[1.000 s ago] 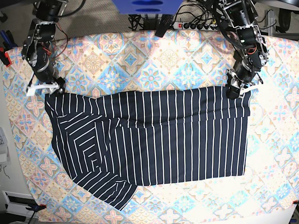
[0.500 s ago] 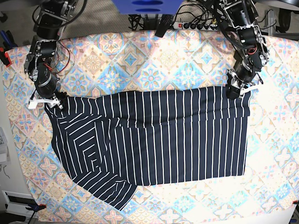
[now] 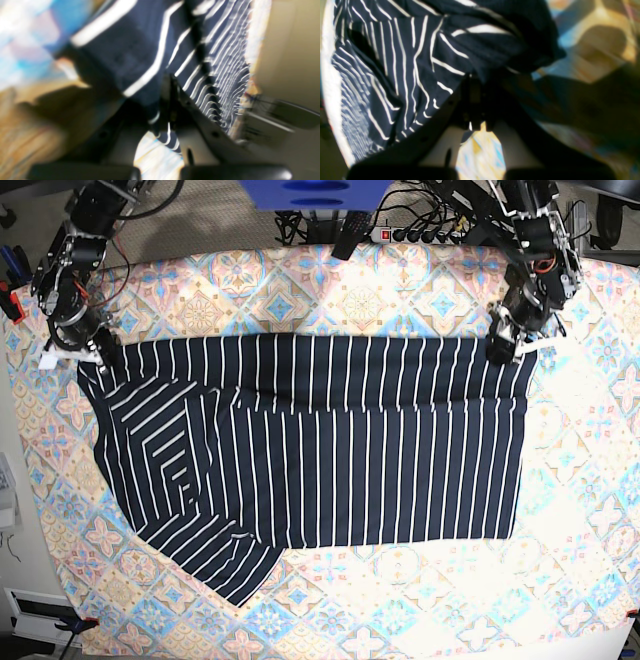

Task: Fold the T-shirt properly
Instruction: 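Drag the shirt with both grippers toward the robot, then release it, then reach both grippers to the opposite long edge of the shirt and grasp it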

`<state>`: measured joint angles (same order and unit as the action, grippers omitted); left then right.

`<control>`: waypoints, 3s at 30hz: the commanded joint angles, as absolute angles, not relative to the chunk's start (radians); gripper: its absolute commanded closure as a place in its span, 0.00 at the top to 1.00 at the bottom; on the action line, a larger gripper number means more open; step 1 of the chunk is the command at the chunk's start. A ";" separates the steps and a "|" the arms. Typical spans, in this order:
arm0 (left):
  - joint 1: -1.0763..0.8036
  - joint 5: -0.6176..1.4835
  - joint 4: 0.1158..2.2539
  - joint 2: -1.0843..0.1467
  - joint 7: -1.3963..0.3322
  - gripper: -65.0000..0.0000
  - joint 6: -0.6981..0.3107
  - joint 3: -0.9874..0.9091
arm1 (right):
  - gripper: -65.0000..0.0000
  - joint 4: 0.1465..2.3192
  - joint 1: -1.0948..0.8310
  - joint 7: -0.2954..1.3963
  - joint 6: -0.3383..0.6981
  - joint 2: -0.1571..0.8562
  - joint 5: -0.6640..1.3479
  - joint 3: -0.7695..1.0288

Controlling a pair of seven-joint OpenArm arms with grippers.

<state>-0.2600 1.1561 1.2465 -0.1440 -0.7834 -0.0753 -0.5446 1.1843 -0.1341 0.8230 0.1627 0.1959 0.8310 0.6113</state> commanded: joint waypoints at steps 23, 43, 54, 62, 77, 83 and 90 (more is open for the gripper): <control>-0.591 1.248 1.426 -0.163 -0.814 0.00 -0.068 -0.558 | 0.00 1.472 -0.507 0.802 0.160 0.186 0.854 0.687; -0.601 1.250 1.428 -0.148 -0.987 0.37 -0.068 -0.714 | 0.23 1.471 -0.506 0.796 0.160 0.185 0.848 0.693; -0.579 1.290 1.492 -0.150 -0.990 0.37 -0.068 -0.786 | 0.48 1.472 -0.503 0.796 0.160 0.140 0.846 0.819; -0.578 1.283 1.673 -0.150 -0.990 0.37 -0.068 -0.785 | 0.48 1.483 -0.495 0.799 0.160 0.136 0.846 0.885; -0.288 1.090 1.710 -0.180 -1.109 0.38 -0.064 -0.734 | 0.47 1.755 -0.369 0.803 0.160 0.156 0.696 0.756; -0.136 0.974 1.659 -0.176 -1.122 0.38 -0.064 -0.731 | 0.47 1.768 -0.265 0.803 0.160 0.156 0.590 0.559; 0.073 0.817 1.422 -0.205 -1.118 0.38 -0.067 -0.730 | 0.47 1.741 -0.137 0.803 0.160 0.156 0.412 0.357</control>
<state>0.0616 0.7902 1.4029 -0.1879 -1.1278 -0.0589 -0.7288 1.7271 -0.1425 0.8200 0.1650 0.1421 0.4183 0.3485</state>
